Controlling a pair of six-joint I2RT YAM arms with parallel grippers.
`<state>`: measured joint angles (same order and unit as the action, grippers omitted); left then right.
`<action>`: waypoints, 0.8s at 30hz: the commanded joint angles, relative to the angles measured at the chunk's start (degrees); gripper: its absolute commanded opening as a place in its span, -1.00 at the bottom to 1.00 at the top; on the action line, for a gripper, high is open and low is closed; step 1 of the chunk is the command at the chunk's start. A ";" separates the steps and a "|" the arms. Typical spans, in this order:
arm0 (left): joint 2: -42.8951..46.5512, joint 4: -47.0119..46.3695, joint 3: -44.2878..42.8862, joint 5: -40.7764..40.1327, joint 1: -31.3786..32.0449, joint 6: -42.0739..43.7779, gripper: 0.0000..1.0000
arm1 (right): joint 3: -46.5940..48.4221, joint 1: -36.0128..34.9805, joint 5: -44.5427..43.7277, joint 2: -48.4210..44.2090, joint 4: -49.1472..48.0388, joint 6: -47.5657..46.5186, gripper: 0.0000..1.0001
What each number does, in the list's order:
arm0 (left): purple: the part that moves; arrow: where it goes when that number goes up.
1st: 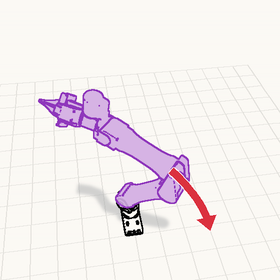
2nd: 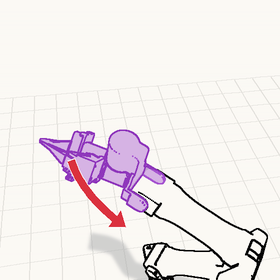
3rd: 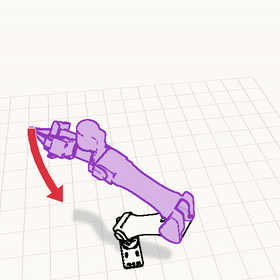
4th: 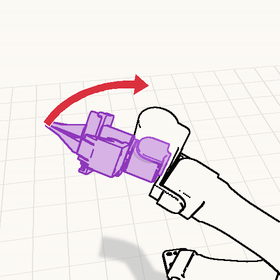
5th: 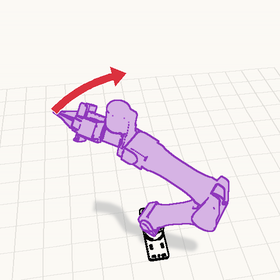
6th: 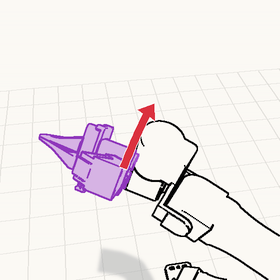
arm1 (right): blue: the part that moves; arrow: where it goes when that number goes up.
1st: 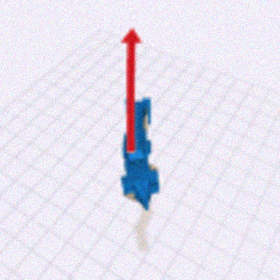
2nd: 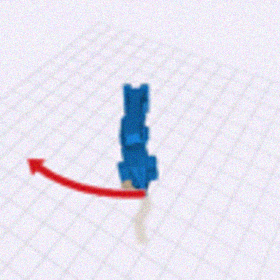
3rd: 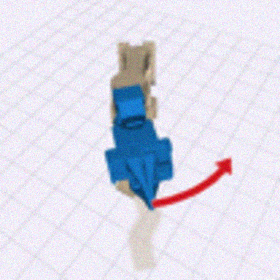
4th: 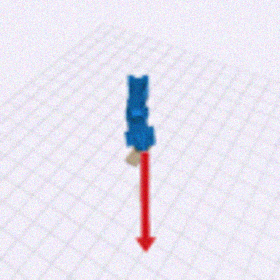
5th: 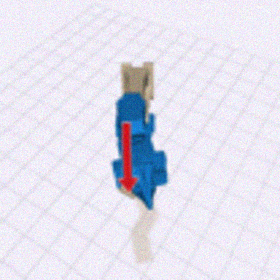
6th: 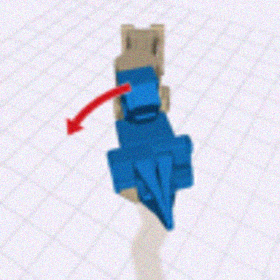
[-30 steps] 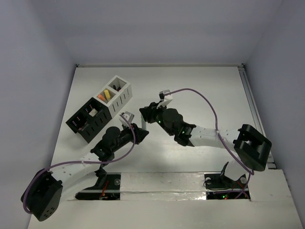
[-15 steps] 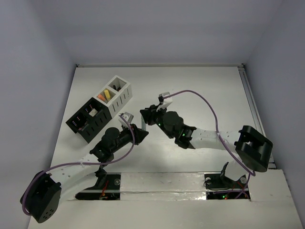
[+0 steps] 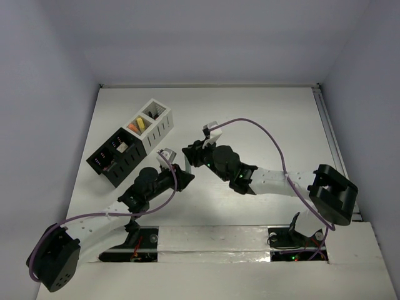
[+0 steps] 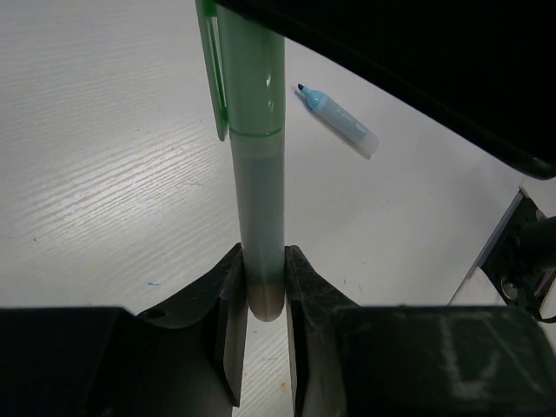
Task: Sort the stationery into containers
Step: Close the pen cap on the pen.
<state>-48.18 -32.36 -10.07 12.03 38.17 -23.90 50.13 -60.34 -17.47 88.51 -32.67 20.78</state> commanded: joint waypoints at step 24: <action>5.03 0.63 -19.55 -11.42 -0.29 0.78 -1.00 | -16.90 -5.58 14.57 -0.27 0.94 17.28 -1.00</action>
<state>-44.53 -8.97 -19.05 12.78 40.03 -22.61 38.39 -60.29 -15.68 85.12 -44.34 34.46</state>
